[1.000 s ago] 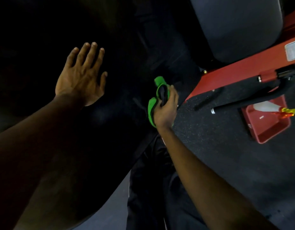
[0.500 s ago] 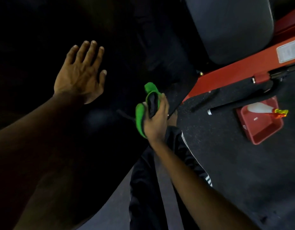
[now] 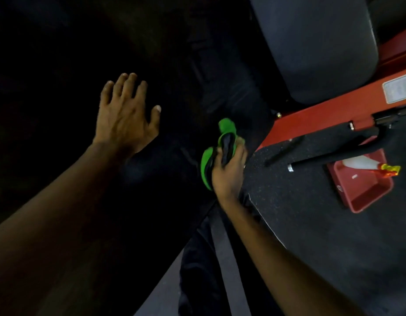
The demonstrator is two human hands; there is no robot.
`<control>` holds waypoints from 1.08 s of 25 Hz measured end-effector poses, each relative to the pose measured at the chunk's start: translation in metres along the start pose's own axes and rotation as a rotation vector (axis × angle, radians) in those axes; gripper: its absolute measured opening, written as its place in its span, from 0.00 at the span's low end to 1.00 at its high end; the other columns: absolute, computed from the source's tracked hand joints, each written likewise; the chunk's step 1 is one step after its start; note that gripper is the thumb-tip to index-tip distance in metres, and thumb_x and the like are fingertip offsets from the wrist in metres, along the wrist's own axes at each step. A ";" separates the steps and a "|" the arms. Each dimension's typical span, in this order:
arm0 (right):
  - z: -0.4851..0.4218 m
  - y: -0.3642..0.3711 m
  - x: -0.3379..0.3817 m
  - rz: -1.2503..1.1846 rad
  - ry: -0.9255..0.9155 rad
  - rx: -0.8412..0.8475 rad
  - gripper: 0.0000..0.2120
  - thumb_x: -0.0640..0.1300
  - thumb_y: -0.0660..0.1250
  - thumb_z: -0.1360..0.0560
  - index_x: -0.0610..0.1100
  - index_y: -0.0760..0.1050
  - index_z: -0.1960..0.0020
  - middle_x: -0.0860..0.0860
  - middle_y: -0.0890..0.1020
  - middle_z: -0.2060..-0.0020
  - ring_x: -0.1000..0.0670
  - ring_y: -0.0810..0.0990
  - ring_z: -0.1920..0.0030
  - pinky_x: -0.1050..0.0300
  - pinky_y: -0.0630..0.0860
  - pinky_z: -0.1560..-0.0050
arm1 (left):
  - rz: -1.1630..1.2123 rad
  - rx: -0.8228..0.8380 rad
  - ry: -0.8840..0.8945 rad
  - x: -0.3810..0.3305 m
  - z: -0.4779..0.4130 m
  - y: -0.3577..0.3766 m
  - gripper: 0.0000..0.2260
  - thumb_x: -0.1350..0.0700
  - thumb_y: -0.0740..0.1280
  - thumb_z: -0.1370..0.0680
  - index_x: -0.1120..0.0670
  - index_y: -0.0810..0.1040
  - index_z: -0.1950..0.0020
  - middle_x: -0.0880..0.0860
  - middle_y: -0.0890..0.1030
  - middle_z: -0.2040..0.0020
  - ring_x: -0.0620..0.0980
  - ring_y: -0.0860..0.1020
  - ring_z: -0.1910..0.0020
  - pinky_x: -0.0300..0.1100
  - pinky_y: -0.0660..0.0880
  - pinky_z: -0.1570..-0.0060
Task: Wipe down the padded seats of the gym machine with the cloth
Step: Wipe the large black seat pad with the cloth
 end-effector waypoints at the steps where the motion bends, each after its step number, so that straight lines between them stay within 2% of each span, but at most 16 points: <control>1: 0.013 0.000 -0.006 -0.007 -0.043 0.022 0.28 0.45 0.64 0.19 0.45 0.59 0.21 0.48 0.64 0.23 0.44 0.65 0.23 0.43 0.68 0.26 | 0.034 -0.021 -0.034 -0.007 -0.008 0.002 0.28 0.46 0.55 0.16 0.61 0.63 0.21 0.63 0.62 0.21 0.61 0.57 0.20 0.56 0.51 0.21; 3: -0.004 -0.002 -0.015 -0.039 -0.018 0.011 0.32 0.33 0.64 0.23 0.43 0.60 0.21 0.47 0.65 0.23 0.45 0.65 0.23 0.47 0.66 0.24 | 0.019 -0.048 -0.048 -0.018 -0.028 0.009 0.28 0.48 0.55 0.16 0.62 0.60 0.20 0.63 0.59 0.20 0.60 0.55 0.19 0.55 0.49 0.20; 5: -0.042 0.000 -0.013 -0.030 0.064 -0.071 0.30 0.31 0.63 0.24 0.39 0.63 0.23 0.44 0.68 0.26 0.44 0.68 0.26 0.52 0.67 0.27 | -0.062 -0.039 -0.053 -0.019 -0.043 0.020 0.28 0.49 0.51 0.15 0.62 0.54 0.18 0.63 0.54 0.18 0.59 0.51 0.18 0.54 0.47 0.20; 9: -0.115 0.000 -0.016 0.037 0.254 -0.152 0.25 0.42 0.63 0.20 0.40 0.65 0.25 0.44 0.70 0.27 0.40 0.74 0.32 0.46 0.73 0.40 | -0.190 -0.028 -0.079 -0.021 -0.046 0.032 0.29 0.48 0.45 0.14 0.63 0.48 0.18 0.63 0.50 0.18 0.59 0.48 0.18 0.54 0.45 0.19; 11: -0.109 -0.002 -0.005 0.055 0.292 -0.143 0.25 0.47 0.63 0.19 0.42 0.65 0.24 0.45 0.69 0.27 0.41 0.74 0.32 0.47 0.72 0.40 | -0.184 -0.026 -0.092 -0.023 -0.046 0.029 0.29 0.48 0.45 0.14 0.63 0.48 0.18 0.63 0.50 0.18 0.59 0.49 0.18 0.54 0.45 0.19; 13: -0.080 0.005 0.022 0.019 0.104 -0.035 0.25 0.50 0.63 0.18 0.42 0.65 0.24 0.45 0.69 0.25 0.43 0.71 0.28 0.49 0.70 0.34 | -0.160 -0.016 -0.109 -0.022 -0.047 0.028 0.29 0.48 0.47 0.14 0.62 0.49 0.18 0.63 0.51 0.18 0.59 0.49 0.18 0.54 0.46 0.20; 16: -0.039 0.024 0.062 -0.029 -0.361 0.209 0.23 0.53 0.61 0.17 0.43 0.69 0.26 0.46 0.69 0.25 0.46 0.65 0.22 0.54 0.66 0.26 | -0.151 0.007 -0.125 -0.023 -0.050 0.027 0.29 0.47 0.47 0.15 0.62 0.48 0.17 0.62 0.51 0.17 0.58 0.49 0.18 0.53 0.46 0.20; 18: -0.069 0.035 0.068 -0.023 -0.426 0.197 0.22 0.52 0.62 0.17 0.41 0.71 0.27 0.44 0.70 0.26 0.44 0.67 0.23 0.55 0.67 0.27 | -0.139 0.015 -0.129 -0.024 -0.051 0.028 0.30 0.47 0.47 0.15 0.61 0.47 0.17 0.61 0.49 0.17 0.57 0.47 0.18 0.53 0.44 0.20; 20: -0.123 0.044 0.064 0.003 -0.259 0.073 0.24 0.52 0.62 0.17 0.39 0.70 0.26 0.42 0.72 0.27 0.40 0.72 0.27 0.49 0.71 0.30 | -0.146 0.015 -0.137 -0.021 -0.051 0.028 0.30 0.46 0.45 0.15 0.60 0.45 0.17 0.60 0.48 0.17 0.56 0.46 0.17 0.52 0.43 0.20; 22: -0.192 0.044 0.057 0.039 0.023 -0.052 0.26 0.52 0.61 0.17 0.39 0.67 0.25 0.40 0.71 0.28 0.37 0.74 0.31 0.44 0.73 0.35 | -0.167 0.026 -0.140 -0.022 -0.050 0.029 0.30 0.46 0.44 0.15 0.60 0.44 0.17 0.60 0.46 0.17 0.56 0.44 0.17 0.52 0.42 0.19; 24: -0.240 0.045 0.061 0.050 0.215 -0.063 0.27 0.53 0.60 0.17 0.41 0.64 0.23 0.41 0.68 0.26 0.38 0.71 0.29 0.45 0.70 0.35 | -0.188 0.024 -0.137 -0.023 -0.050 0.031 0.30 0.46 0.43 0.15 0.60 0.43 0.17 0.60 0.46 0.17 0.56 0.44 0.17 0.53 0.43 0.19; 25: -0.245 0.049 0.071 0.075 0.219 -0.047 0.28 0.54 0.61 0.18 0.42 0.63 0.23 0.42 0.67 0.25 0.38 0.71 0.28 0.45 0.70 0.34 | -0.193 0.024 -0.138 -0.023 -0.051 0.032 0.30 0.46 0.43 0.15 0.60 0.44 0.17 0.60 0.46 0.17 0.56 0.44 0.17 0.53 0.43 0.19; 27: -0.214 0.058 0.094 0.118 0.091 -0.007 0.30 0.56 0.62 0.18 0.42 0.63 0.22 0.42 0.67 0.24 0.38 0.71 0.28 0.45 0.71 0.35 | -0.188 0.038 -0.141 -0.022 -0.052 0.031 0.30 0.46 0.44 0.15 0.60 0.45 0.17 0.60 0.47 0.17 0.57 0.45 0.17 0.53 0.44 0.20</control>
Point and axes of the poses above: each hand's wrist, its own z-axis away from the middle knuckle, its own y-axis out of the palm, x = y × z, the point moved 4 cm from there along -z, towards the middle knuckle
